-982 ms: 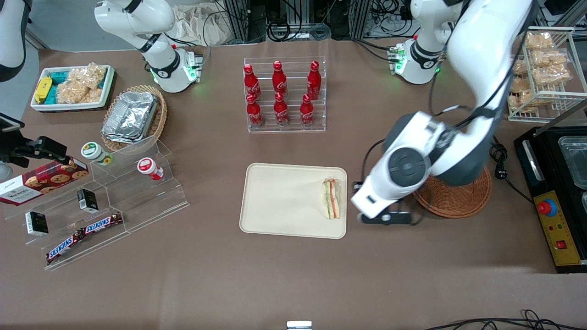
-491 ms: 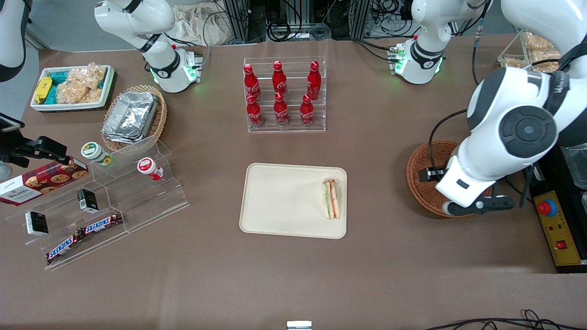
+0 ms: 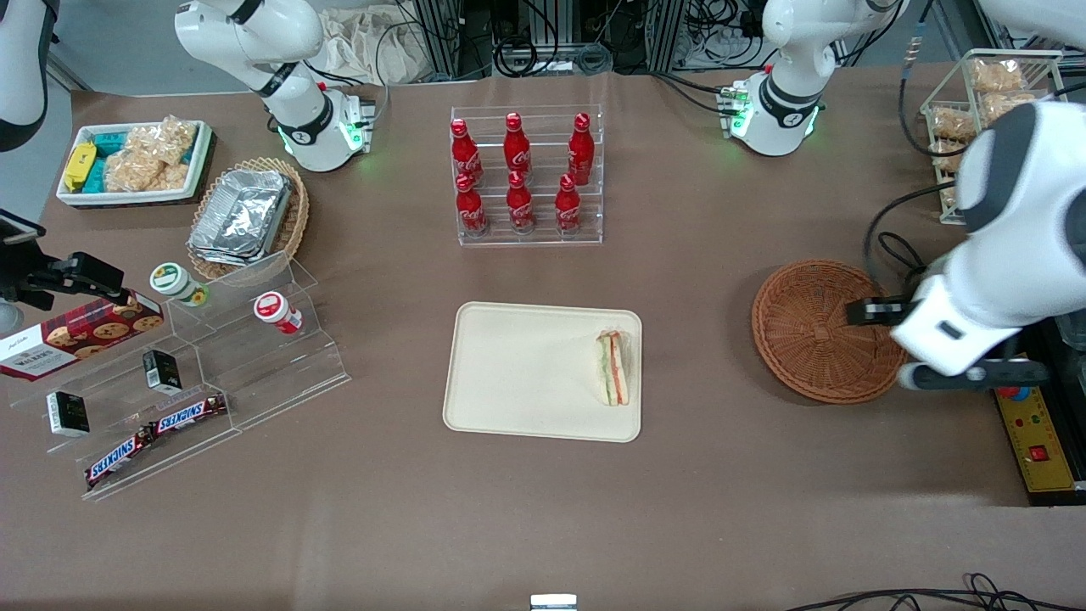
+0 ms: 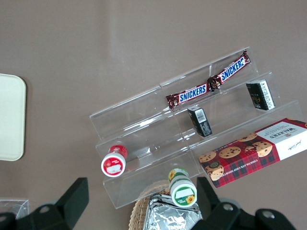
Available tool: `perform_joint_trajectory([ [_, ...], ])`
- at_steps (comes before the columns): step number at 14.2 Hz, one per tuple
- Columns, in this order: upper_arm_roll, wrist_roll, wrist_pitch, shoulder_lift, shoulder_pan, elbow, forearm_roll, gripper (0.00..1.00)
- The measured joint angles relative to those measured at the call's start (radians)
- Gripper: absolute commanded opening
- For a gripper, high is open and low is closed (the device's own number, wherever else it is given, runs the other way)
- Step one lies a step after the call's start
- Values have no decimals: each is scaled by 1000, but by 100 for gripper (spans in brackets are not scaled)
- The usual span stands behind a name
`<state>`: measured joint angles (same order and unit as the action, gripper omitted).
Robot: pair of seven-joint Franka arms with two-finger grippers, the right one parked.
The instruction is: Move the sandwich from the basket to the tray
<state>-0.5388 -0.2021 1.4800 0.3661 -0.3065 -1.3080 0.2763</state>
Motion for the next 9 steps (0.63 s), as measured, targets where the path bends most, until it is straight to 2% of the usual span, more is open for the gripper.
perform_joint_trajectory([
  [2, 4, 70, -1, -10, -45, 0, -10, 99],
  [4, 71, 125, -5, -22, -17, 0, -42, 100],
  [5, 152, 151, -7, -33, 36, 0, -82, 100],
  [8, 475, 212, -9, -65, 272, -1, -194, 100],
  [9, 531, 219, -9, -70, 316, -2, -210, 100],
])
